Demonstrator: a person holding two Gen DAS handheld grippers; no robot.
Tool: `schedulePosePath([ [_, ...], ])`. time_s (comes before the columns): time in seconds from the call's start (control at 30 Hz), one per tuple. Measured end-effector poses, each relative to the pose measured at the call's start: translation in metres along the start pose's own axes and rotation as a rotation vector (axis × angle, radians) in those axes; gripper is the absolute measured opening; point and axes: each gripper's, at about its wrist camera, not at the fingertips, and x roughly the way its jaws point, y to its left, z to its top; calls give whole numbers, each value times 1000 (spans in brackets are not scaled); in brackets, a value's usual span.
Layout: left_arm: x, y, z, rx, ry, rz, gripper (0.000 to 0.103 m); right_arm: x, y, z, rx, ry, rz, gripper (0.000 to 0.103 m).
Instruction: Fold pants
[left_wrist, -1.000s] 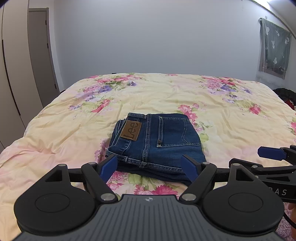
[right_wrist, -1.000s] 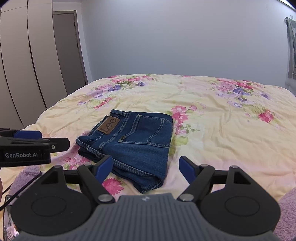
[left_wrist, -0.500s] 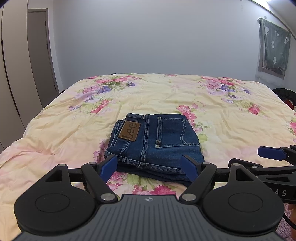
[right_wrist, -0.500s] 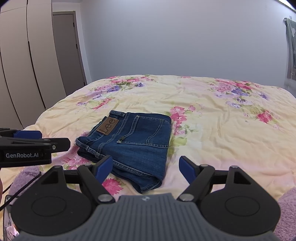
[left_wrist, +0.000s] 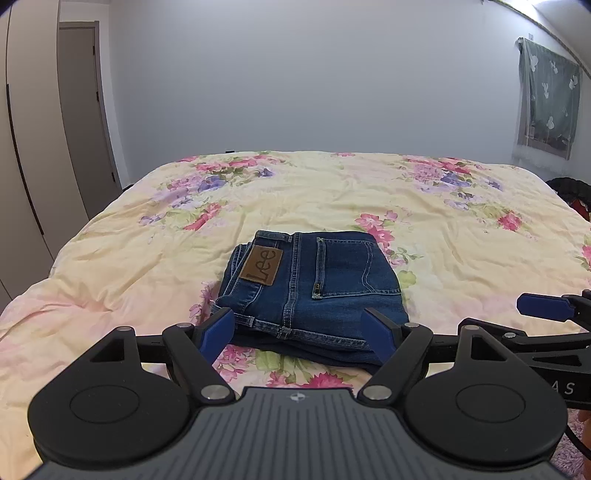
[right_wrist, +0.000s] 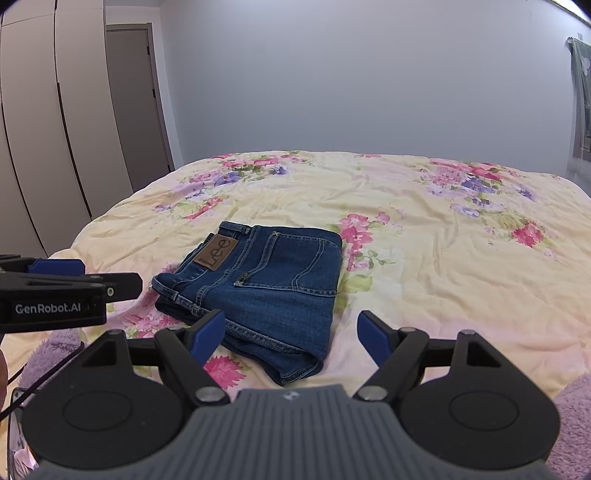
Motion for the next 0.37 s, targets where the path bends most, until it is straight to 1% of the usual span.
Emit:
schedulePosePath([
  [0.37, 0, 3, 0, -7, -5, -1, 91, -2, 2, 1, -2, 1, 2, 75],
])
